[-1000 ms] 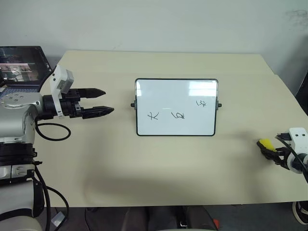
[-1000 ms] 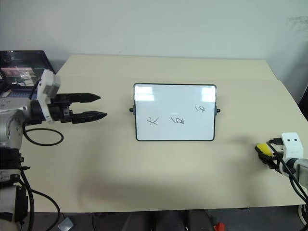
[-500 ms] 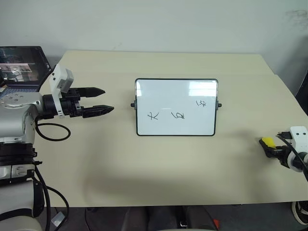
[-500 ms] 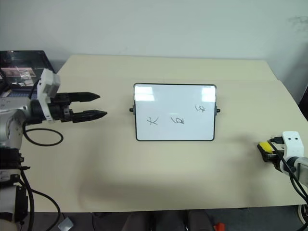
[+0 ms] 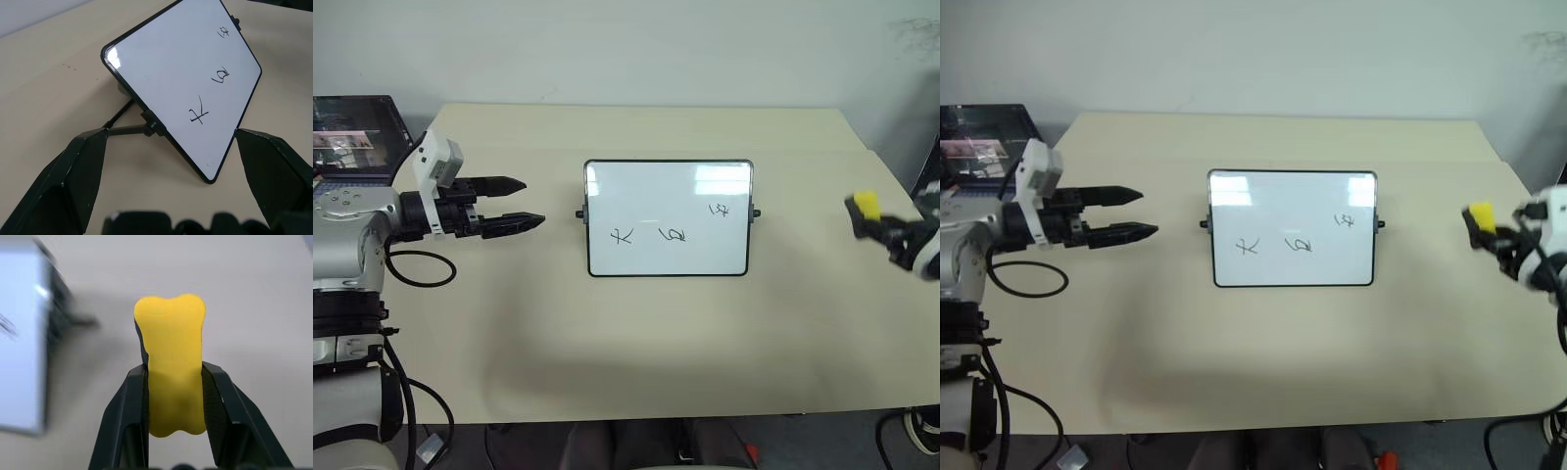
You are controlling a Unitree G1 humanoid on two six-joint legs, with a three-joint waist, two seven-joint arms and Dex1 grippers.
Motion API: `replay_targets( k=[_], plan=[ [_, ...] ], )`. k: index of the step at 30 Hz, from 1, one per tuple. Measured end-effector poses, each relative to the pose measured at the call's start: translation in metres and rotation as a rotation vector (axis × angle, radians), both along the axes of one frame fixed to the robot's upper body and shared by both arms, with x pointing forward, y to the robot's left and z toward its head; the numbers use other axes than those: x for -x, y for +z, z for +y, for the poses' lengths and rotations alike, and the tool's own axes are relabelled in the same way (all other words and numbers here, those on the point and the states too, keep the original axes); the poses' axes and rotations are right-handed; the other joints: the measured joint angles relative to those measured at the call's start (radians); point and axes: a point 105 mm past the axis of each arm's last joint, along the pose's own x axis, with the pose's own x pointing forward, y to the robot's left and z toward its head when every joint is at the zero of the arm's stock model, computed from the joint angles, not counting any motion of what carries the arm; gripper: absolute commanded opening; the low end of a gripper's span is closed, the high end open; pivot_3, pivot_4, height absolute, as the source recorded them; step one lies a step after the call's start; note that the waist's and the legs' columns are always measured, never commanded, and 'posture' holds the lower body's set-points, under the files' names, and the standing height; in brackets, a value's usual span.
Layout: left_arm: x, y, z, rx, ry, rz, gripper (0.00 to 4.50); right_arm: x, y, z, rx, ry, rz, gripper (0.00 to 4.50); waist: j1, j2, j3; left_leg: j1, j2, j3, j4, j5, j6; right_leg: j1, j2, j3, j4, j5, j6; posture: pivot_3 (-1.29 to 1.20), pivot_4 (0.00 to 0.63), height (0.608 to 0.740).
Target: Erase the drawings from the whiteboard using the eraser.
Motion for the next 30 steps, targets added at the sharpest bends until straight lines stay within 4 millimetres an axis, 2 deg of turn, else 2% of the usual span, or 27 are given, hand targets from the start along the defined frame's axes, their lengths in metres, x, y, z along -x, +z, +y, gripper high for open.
replay_targets(
  k=[9, 14, 17, 19, 23, 26, 30],
  plan=[
    [0.001, 0.002, -0.002, -0.002, -0.006, -0.009, 4.50, -0.010, 0.026, 0.062, -0.085, 0.214, -0.081, 1.13, -0.003, 0.000, 0.000, -0.001, 0.000, 0.001, 0.000, 0.000, 0.000, -0.001, -0.001, 0.001, 0.000, 0.000, 0.000, 0.00, 0.150, 0.740],
    [0.001, 0.002, -0.002, -0.002, -0.007, -0.009, 4.50, -0.017, 0.024, 0.116, -0.066, 0.404, -0.063, 1.13, -0.011, 0.000, 0.000, -0.001, 0.000, 0.001, 0.001, 0.000, 0.000, -0.002, 0.000, 0.002, 0.002, 0.000, -0.001, 0.00, 0.150, 0.740],
    [0.001, 0.001, -0.002, -0.001, -0.006, -0.007, 4.50, -0.017, 0.030, 0.140, -0.029, 0.487, -0.088, 1.13, -0.011, 0.000, 0.000, -0.001, 0.000, 0.001, 0.001, 0.000, 0.000, -0.003, -0.001, 0.002, 0.002, 0.001, -0.001, 0.00, 0.150, 0.740],
    [0.002, 0.001, -0.002, -0.001, -0.006, -0.004, 4.50, -0.018, 0.035, 0.159, 0.023, 0.548, -0.121, 1.13, -0.012, 0.000, 0.000, -0.001, 0.000, 0.001, 0.001, 0.000, 0.000, -0.003, 0.000, 0.002, 0.003, 0.003, -0.005, 0.00, 0.150, 0.740],
    [0.003, 0.000, -0.001, -0.006, -0.006, -0.004, 4.50, -0.026, 0.040, 0.206, 0.291, 0.650, -0.242, 1.13, -0.015, 0.000, 0.000, 0.000, 0.000, 0.001, 0.001, 0.000, 0.000, -0.005, 0.000, 0.002, 0.007, 0.002, -0.005, 0.00, 0.150, 0.740],
    [0.004, -0.003, 0.002, -0.012, 0.004, 0.008, 4.50, -0.033, 0.032, 0.239, 0.445, 0.705, -0.339, 1.13, -0.015, 0.000, 0.000, 0.000, 0.000, 0.002, 0.002, 0.000, 0.000, -0.005, 0.000, 0.002, 0.008, 0.002, -0.007, 0.00, 0.150, 0.740],
    [0.006, -0.008, 0.006, -0.016, 0.020, 0.028, 4.50, -0.038, 0.019, 0.269, 0.609, 0.757, -0.447, 1.13, -0.015, 0.000, 0.000, -0.001, 0.000, 0.002, 0.002, 0.000, 0.000, -0.007, 0.000, 0.002, 0.010, 0.002, -0.007, 0.00, 0.150, 0.740]
  ],
)
